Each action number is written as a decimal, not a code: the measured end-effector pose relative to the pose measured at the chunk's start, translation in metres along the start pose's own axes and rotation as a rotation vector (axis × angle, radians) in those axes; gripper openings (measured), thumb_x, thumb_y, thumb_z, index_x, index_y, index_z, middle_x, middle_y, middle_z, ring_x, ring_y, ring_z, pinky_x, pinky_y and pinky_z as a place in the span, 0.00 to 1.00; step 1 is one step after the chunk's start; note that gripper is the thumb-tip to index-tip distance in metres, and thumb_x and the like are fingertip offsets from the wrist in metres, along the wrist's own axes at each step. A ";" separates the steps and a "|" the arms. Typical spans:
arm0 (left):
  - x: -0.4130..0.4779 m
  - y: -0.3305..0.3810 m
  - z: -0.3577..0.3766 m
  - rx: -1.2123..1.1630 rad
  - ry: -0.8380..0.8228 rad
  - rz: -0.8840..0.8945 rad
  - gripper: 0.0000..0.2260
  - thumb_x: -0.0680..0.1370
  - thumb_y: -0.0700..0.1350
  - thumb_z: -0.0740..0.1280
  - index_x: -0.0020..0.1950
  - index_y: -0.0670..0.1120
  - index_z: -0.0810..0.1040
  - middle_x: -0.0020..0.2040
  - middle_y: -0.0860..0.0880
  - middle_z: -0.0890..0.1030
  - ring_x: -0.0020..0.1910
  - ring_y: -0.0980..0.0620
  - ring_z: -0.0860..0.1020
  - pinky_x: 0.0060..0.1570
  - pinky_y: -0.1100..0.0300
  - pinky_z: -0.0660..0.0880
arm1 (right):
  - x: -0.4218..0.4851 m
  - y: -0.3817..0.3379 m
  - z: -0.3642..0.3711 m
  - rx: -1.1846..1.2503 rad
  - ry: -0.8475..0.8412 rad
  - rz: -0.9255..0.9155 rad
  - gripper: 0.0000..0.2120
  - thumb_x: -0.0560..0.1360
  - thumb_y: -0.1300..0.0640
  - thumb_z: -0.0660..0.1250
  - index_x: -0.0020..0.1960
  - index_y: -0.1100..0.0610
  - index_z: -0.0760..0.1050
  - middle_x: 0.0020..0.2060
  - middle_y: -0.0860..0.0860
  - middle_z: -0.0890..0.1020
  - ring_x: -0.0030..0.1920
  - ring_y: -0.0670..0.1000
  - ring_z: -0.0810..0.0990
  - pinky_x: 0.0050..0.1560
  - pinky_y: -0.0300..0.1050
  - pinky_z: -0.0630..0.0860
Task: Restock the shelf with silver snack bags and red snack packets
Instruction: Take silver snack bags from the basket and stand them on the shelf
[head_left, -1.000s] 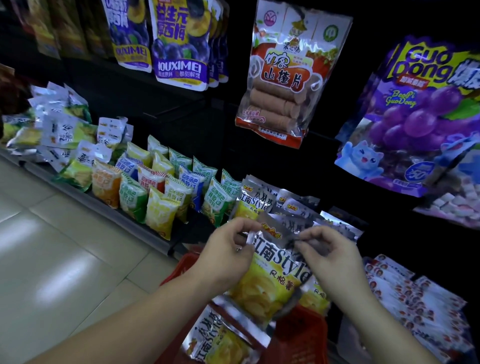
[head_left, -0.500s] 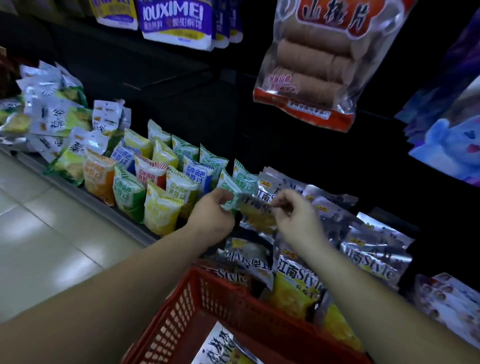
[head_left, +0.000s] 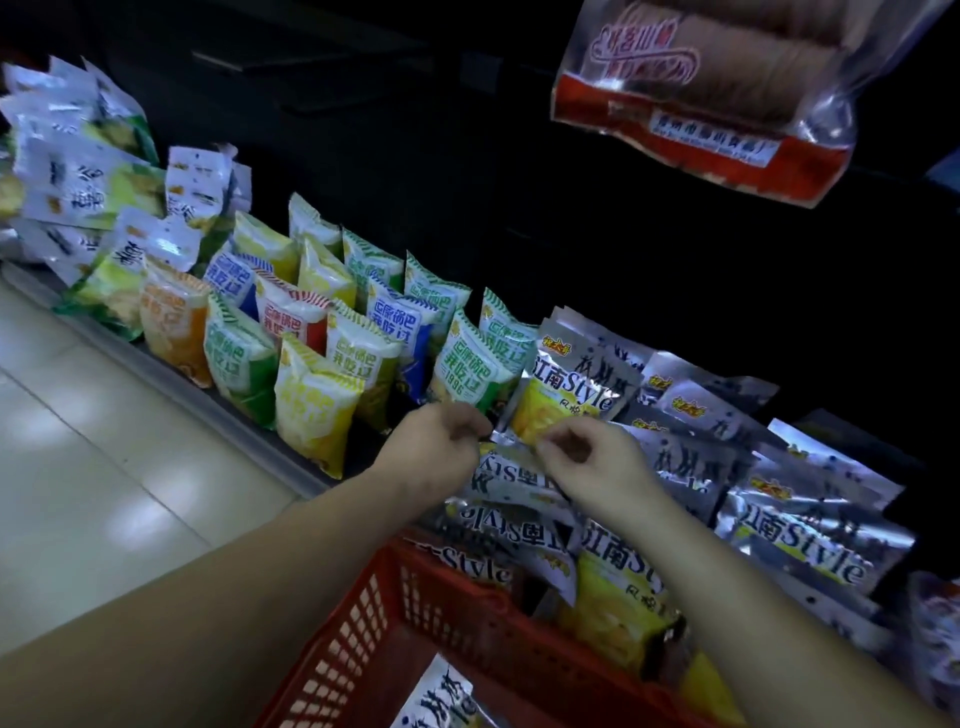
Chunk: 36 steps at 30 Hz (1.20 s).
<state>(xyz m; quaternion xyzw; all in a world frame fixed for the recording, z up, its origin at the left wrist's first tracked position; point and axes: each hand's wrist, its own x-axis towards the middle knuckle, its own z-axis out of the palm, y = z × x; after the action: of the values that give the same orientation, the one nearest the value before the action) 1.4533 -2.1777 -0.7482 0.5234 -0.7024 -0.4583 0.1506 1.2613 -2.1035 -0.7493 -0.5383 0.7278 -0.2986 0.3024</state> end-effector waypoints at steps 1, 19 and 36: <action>0.001 0.002 0.001 -0.004 -0.002 0.015 0.16 0.79 0.39 0.61 0.58 0.57 0.80 0.58 0.48 0.83 0.56 0.42 0.83 0.57 0.43 0.81 | 0.002 0.001 -0.001 -0.015 0.087 -0.002 0.04 0.81 0.54 0.68 0.51 0.45 0.79 0.49 0.41 0.82 0.41 0.43 0.80 0.45 0.46 0.77; 0.020 0.028 0.016 -0.158 0.052 0.109 0.15 0.81 0.36 0.63 0.61 0.54 0.77 0.56 0.59 0.79 0.59 0.51 0.77 0.59 0.59 0.74 | 0.108 0.032 -0.029 -0.864 0.368 0.060 0.08 0.81 0.50 0.65 0.55 0.51 0.81 0.50 0.52 0.82 0.57 0.58 0.77 0.58 0.52 0.68; -0.089 0.117 -0.046 -0.336 -0.010 0.336 0.18 0.73 0.46 0.79 0.51 0.61 0.73 0.44 0.50 0.78 0.40 0.48 0.75 0.44 0.58 0.78 | -0.118 -0.135 -0.133 0.172 0.353 -0.202 0.14 0.74 0.61 0.77 0.51 0.43 0.79 0.45 0.44 0.85 0.48 0.40 0.84 0.50 0.44 0.81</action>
<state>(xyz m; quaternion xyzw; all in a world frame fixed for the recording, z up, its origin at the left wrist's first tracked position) 1.4516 -2.1184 -0.6053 0.3644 -0.6943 -0.5398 0.3063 1.2700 -2.0078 -0.5476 -0.5199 0.6838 -0.4779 0.1835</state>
